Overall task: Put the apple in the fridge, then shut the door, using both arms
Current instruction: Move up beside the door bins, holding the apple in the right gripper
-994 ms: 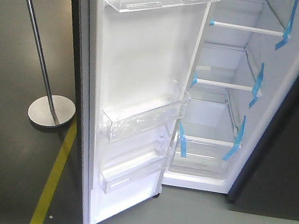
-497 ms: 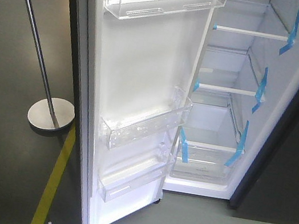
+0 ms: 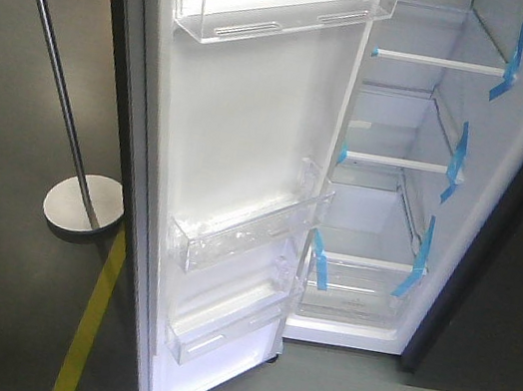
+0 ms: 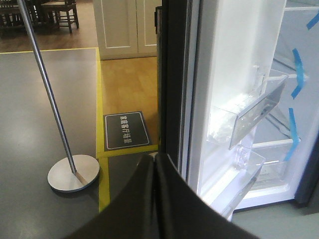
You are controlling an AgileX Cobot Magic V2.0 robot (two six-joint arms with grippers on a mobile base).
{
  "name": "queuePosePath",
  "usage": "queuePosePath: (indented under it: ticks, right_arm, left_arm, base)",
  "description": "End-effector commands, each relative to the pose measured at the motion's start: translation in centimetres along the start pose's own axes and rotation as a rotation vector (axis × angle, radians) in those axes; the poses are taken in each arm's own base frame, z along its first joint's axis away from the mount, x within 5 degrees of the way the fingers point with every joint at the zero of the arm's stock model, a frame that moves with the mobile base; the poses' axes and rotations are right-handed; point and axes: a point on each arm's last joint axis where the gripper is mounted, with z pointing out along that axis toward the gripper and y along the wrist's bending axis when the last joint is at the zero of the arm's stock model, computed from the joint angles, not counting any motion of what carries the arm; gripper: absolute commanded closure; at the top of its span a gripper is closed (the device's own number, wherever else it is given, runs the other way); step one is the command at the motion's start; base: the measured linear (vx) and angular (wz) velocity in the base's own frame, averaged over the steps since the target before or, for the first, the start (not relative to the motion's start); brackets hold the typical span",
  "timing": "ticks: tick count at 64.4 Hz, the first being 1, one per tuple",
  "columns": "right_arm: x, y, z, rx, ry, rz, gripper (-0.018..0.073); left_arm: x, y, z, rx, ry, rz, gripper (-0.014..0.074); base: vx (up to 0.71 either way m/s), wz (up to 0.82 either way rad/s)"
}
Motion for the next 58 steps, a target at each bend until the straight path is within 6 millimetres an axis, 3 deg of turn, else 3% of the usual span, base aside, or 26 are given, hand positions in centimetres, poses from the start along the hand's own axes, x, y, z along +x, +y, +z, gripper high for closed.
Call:
queuePosePath:
  ticks: [1,58]
  right_arm:
    - [-1.39,-0.10,-0.61,0.014,-0.100,0.002,0.0372]
    - [-1.39,-0.10,-0.61,0.014,-0.100,0.002,0.0372]
  left_arm:
    - [-0.04,-0.03,0.07,0.010,-0.063,-0.004,0.0602]
    - [-0.04,-0.03,0.07,0.010,-0.063,-0.004,0.0602]
  base:
    - [0.04,-0.01]
    - [0.05,-0.01]
